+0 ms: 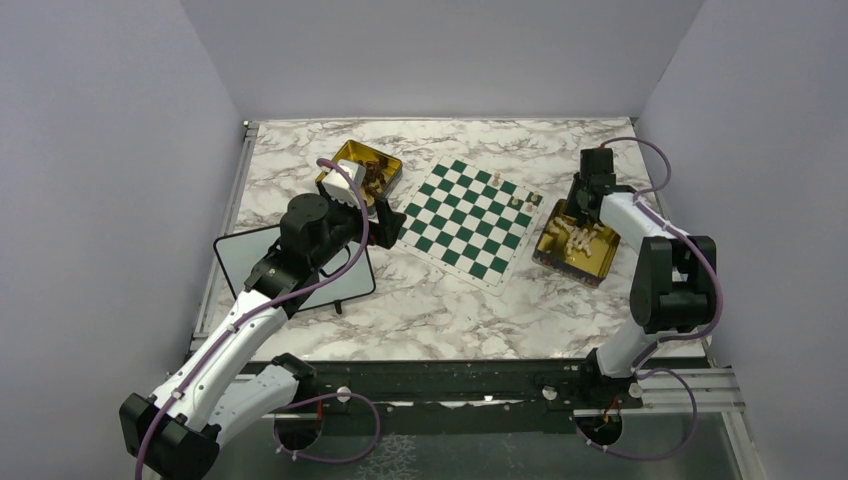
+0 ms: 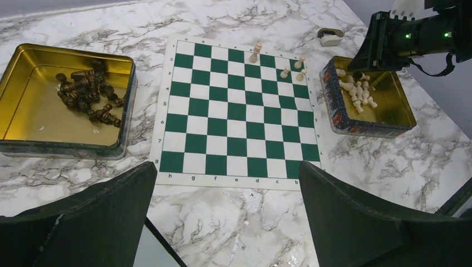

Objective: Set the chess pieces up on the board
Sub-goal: Pick up the chess piece from the storage box.

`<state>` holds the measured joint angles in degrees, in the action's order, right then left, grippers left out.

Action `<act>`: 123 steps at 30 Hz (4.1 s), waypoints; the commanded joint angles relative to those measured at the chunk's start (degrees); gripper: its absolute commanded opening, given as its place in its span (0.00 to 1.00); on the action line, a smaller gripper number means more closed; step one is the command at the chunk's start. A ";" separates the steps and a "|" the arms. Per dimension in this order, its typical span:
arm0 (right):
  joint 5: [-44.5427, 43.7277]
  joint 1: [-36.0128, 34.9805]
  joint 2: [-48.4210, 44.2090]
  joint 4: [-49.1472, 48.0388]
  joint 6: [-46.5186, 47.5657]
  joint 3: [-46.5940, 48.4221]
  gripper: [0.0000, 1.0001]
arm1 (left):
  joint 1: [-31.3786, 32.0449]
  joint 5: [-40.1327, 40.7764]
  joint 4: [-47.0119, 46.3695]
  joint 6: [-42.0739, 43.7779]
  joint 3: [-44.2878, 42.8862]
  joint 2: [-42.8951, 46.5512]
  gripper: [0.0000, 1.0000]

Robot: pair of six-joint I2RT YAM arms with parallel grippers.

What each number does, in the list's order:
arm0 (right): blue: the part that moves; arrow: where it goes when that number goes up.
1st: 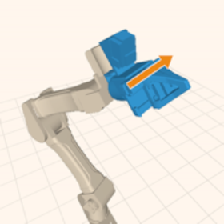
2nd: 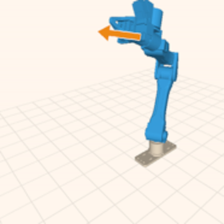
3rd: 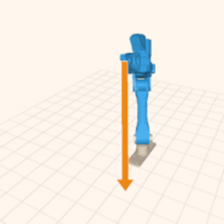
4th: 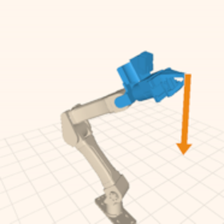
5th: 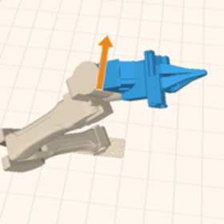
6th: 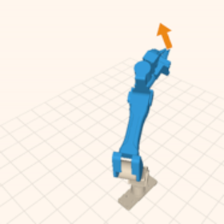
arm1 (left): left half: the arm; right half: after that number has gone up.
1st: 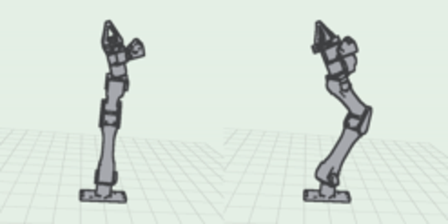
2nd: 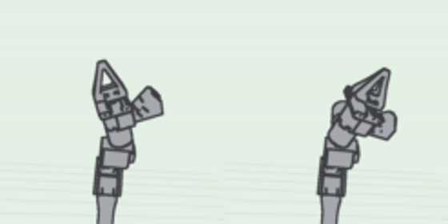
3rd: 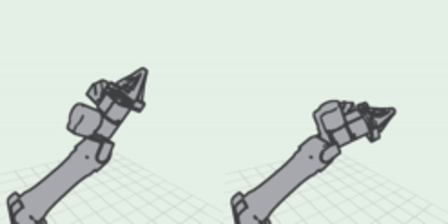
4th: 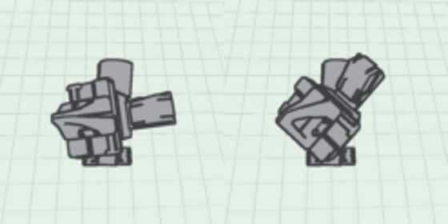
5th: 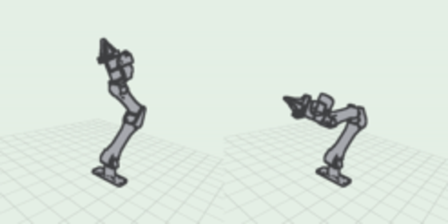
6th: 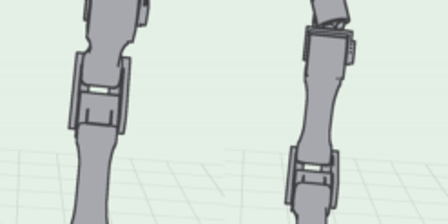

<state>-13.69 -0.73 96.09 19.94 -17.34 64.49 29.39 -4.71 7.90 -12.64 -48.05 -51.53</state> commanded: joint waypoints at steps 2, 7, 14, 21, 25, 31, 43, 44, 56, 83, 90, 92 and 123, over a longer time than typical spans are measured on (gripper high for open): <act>4.58 0.26 0.32 -5.69 3.31 -3.06 0.36 | 0.14 -0.99 -1.36 -0.30 0.32 0.81 0.99; 5.21 0.28 2.82 -5.02 5.11 -2.14 0.37 | 0.14 -1.60 -1.48 -0.67 0.33 0.81 0.99; 4.39 0.29 3.64 -3.74 7.23 -1.21 0.37 | 0.41 -1.53 -1.62 -0.63 0.39 1.12 0.99; 5.04 0.27 5.77 -2.06 8.12 0.41 0.37 | 0.58 -1.45 -1.49 -0.55 0.39 1.10 0.99; 5.08 0.22 6.42 -1.59 8.27 0.49 0.37 | 0.58 -1.37 -1.49 -0.50 0.42 1.24 0.99; 6.44 0.26 6.71 -0.51 7.94 0.64 0.37 | 0.67 -1.52 -1.49 -0.62 0.42 1.21 0.99; 7.01 0.23 7.08 1.77 6.93 0.82 0.34 | 0.76 -1.18 -1.49 -0.61 0.44 1.56 0.99; 7.21 0.28 7.17 1.85 6.89 0.74 0.34 | 0.76 -1.18 -1.49 -0.62 0.37 1.57 0.99; 7.31 0.29 7.73 0.81 7.76 0.05 0.35 | 0.76 -1.02 -1.62 -0.54 0.48 2.11 0.99; 3.84 0.28 4.10 2.80 11.93 1.71 0.18 | 0.76 -1.57 -1.53 -0.54 0.52 1.63 0.99; 1.33 0.18 1.25 5.63 11.18 3.33 0.17 | 0.76 -1.93 -0.97 -0.67 0.02 0.95 0.98; 0.25 0.17 -0.02 5.95 11.41 3.24 0.17 | 0.76 -2.33 -0.88 -0.85 -0.01 0.76 0.98; 23.53 -6.00 -20.09 -11.27 14.79 -7.97 0.15 | 0.85 -3.56 1.75 -7.16 -4.79 -7.37 0.91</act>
<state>-0.10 -3.49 80.77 18.09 -4.10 59.70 30.02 -7.09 8.25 -17.10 -48.62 -56.47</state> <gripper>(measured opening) 0.210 0.922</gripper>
